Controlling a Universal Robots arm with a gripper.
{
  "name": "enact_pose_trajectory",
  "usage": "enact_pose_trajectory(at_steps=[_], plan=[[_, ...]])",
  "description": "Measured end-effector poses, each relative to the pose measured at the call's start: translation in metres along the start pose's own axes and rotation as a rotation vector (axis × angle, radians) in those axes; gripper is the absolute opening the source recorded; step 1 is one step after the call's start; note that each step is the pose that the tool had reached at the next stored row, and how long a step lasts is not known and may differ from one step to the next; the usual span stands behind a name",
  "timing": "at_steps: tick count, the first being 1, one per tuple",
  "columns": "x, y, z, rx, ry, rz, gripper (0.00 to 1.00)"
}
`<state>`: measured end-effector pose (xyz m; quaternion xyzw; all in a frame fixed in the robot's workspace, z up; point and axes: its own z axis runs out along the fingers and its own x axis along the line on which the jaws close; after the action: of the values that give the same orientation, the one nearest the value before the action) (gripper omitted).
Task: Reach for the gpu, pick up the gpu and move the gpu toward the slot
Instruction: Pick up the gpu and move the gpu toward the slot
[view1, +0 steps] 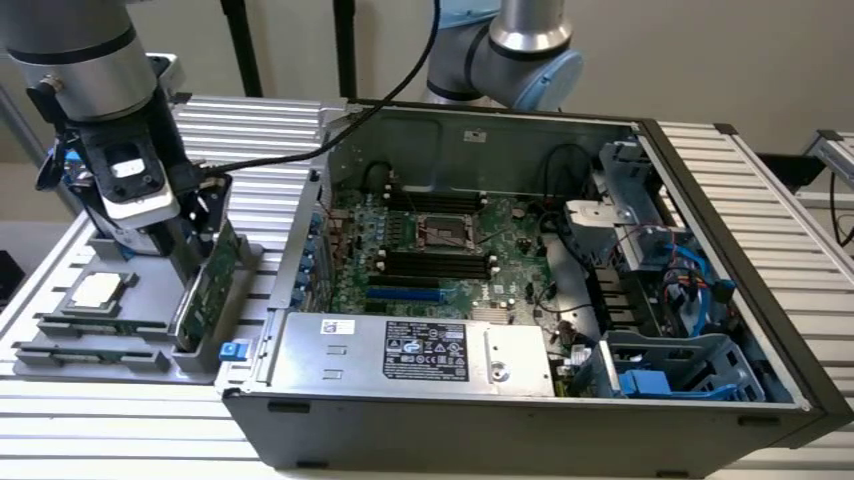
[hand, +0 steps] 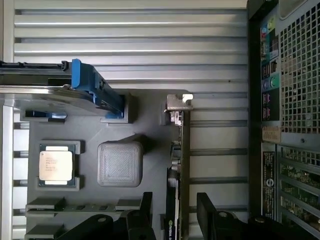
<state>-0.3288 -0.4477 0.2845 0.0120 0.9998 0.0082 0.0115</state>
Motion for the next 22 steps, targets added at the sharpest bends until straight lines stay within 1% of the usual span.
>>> enact_pose_trajectory(at_steps=[9, 13, 17, 18, 19, 22], plan=[[0.000, -0.0002, 0.0114, 0.0279, -0.0032, 0.006, 0.48], [0.000, -0.0003, 0.0158, 0.0432, -0.0066, 0.011, 0.48], [0.000, -0.0004, 0.0202, 0.0578, -0.0113, 0.014, 0.48], [0.000, -0.0004, 0.0214, 0.0600, -0.0129, 0.015, 0.48], [0.000, -0.0005, 0.0229, 0.0606, -0.0150, 0.015, 0.48], [0.001, -0.0010, 0.0266, 0.0605, -0.0206, 0.015, 0.48]])
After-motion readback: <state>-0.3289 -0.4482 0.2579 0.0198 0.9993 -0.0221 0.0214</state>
